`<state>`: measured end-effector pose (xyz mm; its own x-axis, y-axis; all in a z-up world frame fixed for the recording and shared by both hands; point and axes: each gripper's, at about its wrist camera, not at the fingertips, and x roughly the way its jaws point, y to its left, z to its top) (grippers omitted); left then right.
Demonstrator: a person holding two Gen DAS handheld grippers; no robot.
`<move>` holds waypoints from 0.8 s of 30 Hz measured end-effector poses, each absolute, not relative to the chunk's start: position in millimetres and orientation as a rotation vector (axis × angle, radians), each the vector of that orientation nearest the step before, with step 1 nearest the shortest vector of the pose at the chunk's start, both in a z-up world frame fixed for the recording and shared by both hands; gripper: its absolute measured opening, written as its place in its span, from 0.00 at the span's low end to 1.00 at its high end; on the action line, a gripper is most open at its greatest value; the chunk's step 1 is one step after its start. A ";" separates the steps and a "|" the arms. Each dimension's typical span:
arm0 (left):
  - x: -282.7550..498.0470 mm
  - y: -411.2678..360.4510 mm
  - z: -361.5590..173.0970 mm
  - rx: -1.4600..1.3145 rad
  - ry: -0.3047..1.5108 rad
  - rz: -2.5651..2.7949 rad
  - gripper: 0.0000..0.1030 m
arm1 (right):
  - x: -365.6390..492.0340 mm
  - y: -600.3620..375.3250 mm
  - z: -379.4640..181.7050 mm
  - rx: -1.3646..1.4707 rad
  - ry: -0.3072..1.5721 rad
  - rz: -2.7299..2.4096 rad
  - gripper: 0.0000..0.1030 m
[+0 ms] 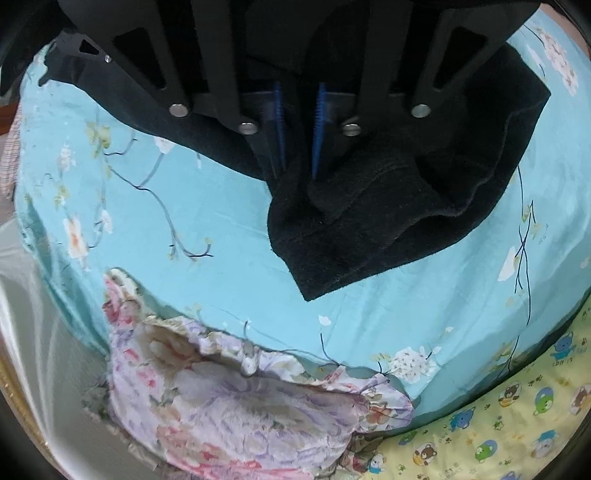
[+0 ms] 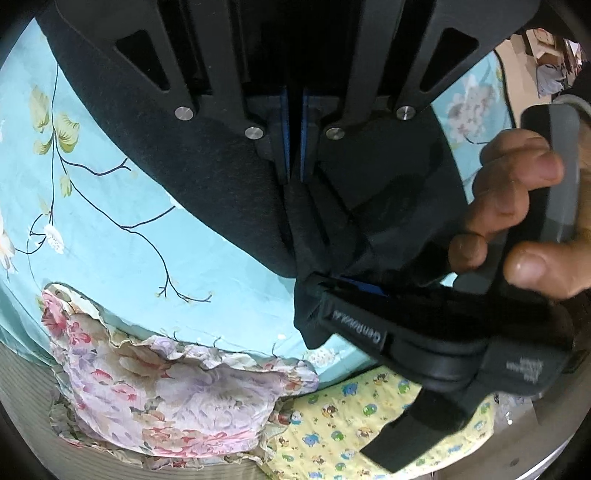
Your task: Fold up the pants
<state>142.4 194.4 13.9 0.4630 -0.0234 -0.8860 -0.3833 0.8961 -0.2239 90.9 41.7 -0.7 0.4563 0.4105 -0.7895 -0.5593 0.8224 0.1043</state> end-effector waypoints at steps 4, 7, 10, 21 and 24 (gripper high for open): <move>117.9 199.9 24.4 -0.477 1.024 0.181 0.05 | 81.9 45.8 10.3 -0.155 0.912 0.620 0.05; 95.4 207.8 33.0 -0.539 0.964 0.145 0.05 | 69.8 51.6 19.9 -0.159 0.903 0.642 0.05; 70.0 219.3 39.2 -0.605 0.904 0.122 0.05 | 56.6 60.6 30.2 -0.165 0.893 0.677 0.05; -5.7 265.1 25.9 -0.775 0.789 0.088 0.05 | 31.1 96.2 32.2 -0.207 0.905 0.709 0.05; -13.5 272.1 14.9 -0.806 0.794 0.091 0.05 | 28.2 98.1 26.0 -0.212 0.920 0.703 0.05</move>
